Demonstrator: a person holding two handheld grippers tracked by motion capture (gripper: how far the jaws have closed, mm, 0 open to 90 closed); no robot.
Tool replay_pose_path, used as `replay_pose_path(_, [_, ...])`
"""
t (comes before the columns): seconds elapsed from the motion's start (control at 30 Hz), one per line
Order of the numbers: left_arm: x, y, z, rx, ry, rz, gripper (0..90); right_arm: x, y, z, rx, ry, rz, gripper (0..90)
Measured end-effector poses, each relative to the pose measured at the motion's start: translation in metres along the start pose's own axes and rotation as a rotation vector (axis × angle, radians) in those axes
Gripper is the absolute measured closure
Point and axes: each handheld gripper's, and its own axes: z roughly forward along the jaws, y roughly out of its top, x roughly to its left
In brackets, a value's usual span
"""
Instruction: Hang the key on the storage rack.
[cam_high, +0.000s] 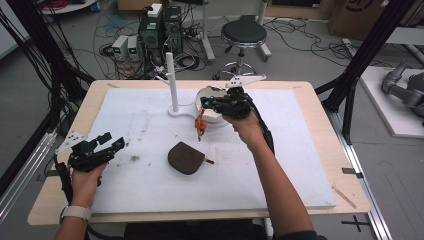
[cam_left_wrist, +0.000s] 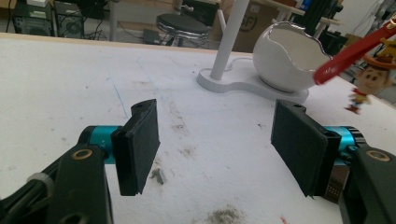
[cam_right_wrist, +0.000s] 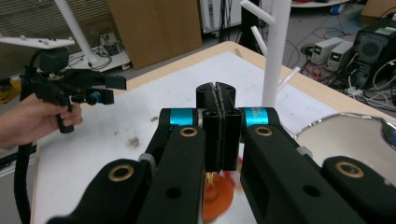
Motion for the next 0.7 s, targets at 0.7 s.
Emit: replay_pose_path(0.7, [0.012,-0.003,-0.003,-0.019,0.027,-0.034,32.2,-0.017,0.070,0.039,-0.063,0.088,-0.016,90.0])
